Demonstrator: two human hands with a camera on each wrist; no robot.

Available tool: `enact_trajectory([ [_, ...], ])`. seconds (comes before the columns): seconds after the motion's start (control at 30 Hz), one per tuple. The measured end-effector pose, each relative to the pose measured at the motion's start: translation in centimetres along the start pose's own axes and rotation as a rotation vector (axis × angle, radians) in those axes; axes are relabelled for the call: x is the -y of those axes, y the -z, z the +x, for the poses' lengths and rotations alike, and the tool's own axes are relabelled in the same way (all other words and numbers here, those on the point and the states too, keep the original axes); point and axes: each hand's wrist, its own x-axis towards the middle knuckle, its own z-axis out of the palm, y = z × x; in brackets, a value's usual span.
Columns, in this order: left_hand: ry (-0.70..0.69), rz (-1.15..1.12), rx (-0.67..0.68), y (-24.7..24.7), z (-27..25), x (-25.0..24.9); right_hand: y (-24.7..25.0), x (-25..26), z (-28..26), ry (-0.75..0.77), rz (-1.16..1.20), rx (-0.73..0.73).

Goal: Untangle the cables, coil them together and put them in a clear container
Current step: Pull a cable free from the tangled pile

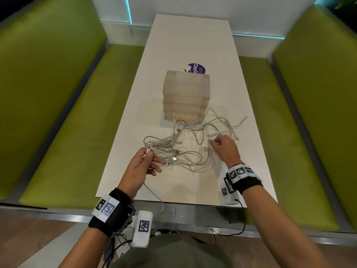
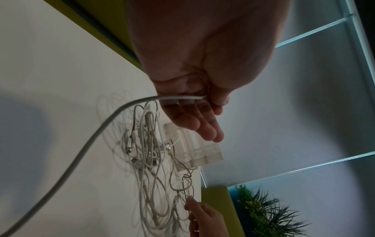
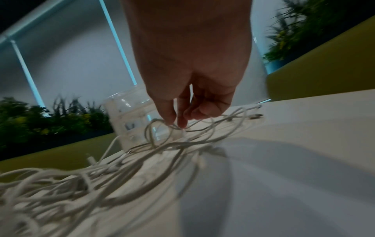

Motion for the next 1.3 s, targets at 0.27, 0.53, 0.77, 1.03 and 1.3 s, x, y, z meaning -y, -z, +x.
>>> enact_trajectory([
  [0.27, 0.009, -0.007, 0.004, -0.6, 0.5, 0.1, -2.0, 1.7, -1.4, -0.144, -0.002, 0.118],
  [0.53, -0.002, -0.015, 0.036, -0.9, 0.8, 0.2, -1.4, 3.3, -1.9, -0.176, 0.028, 0.173],
  [0.77, 0.045, -0.060, 0.014, -1.6, 1.5, 0.2, 1.9, 5.6, -3.7, -0.100, 0.439, 0.132],
  [1.03, 0.062, -0.162, 0.016, -4.0, 3.0, -0.1, 0.6, 10.1, -9.8, 0.228, 0.652, 0.273],
  [1.3, 0.063, -0.306, 0.078, -5.1, 2.9, -1.0, -0.8, 11.0, -10.2, 0.161, 0.718, 0.251],
])
